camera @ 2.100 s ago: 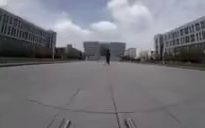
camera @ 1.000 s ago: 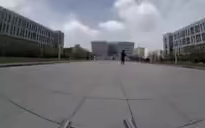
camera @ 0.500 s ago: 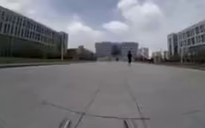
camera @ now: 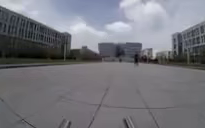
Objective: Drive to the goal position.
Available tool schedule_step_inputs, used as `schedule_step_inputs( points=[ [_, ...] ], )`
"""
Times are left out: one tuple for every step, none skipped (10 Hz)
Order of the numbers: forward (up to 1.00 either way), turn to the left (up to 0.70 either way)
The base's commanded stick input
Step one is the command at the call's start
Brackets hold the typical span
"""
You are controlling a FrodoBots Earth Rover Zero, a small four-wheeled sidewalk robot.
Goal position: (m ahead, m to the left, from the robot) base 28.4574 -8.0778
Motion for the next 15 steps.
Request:
schedule_step_inputs(
  points=[
    [1.00, 0.00],
    [1.00, 0.00],
    [1.00, 0.00],
    [1.00, 0.00],
    [1.00, 0.00],
    [1.00, 0.00],
    [1.00, -0.06],
    [1.00, -0.23],
    [1.00, -0.40],
    [1.00, -0.40],
    [1.00, -0.40],
    [1.00, -0.40],
    [1.00, -0.40],
    [1.00, -0.40],
    [1.00, -0.40]
  ],
)
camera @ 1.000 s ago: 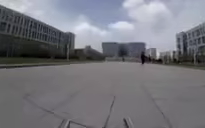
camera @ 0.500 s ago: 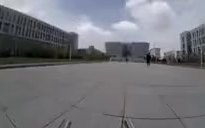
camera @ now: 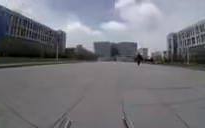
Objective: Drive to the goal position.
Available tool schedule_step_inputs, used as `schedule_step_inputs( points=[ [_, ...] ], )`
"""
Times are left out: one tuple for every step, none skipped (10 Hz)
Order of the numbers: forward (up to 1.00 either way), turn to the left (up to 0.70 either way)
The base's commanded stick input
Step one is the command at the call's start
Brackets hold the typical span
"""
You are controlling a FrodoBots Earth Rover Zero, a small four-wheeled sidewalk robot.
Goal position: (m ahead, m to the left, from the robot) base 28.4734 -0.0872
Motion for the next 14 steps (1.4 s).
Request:
schedule_step_inputs(
  points=[
    [1.00, -0.40],
    [1.00, -0.40],
    [1.00, -0.37],
    [1.00, -0.14],
    [1.00, 0.00],
    [1.00, 0.00],
    [1.00, 0.00],
    [1.00, 0.00],
    [1.00, 0.00],
    [1.00, 0.00],
    [1.00, 0.00],
    [1.00, 0.00],
    [1.00, 0.00],
    [1.00, -0.20]
  ],
)
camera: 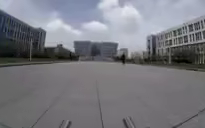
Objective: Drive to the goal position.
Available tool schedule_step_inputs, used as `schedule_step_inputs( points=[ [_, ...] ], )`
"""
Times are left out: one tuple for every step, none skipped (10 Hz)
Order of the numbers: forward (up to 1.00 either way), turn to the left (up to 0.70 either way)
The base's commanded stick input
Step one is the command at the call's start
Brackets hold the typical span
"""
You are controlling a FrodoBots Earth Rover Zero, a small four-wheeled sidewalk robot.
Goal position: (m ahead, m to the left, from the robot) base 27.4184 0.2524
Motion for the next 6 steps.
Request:
schedule_step_inputs(
  points=[
    [1.00, -0.37],
    [1.00, -0.40],
    [1.00, -0.40],
    [1.00, -0.40],
    [1.00, -0.26],
    [1.00, 0.00]
  ],
)
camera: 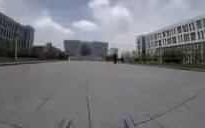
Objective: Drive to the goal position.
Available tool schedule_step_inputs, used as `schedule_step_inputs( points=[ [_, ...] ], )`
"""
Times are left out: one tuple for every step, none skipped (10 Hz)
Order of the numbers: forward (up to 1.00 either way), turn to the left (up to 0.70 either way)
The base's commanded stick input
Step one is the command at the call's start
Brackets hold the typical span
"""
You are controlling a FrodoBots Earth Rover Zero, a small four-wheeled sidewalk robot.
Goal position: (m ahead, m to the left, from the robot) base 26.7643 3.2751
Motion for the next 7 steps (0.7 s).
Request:
schedule_step_inputs(
  points=[
    [1.00, 0.00],
    [1.00, 0.00],
    [1.00, 0.00],
    [1.00, 0.00],
    [1.00, 0.00],
    [1.00, 0.00],
    [1.00, 0.00]
  ],
)
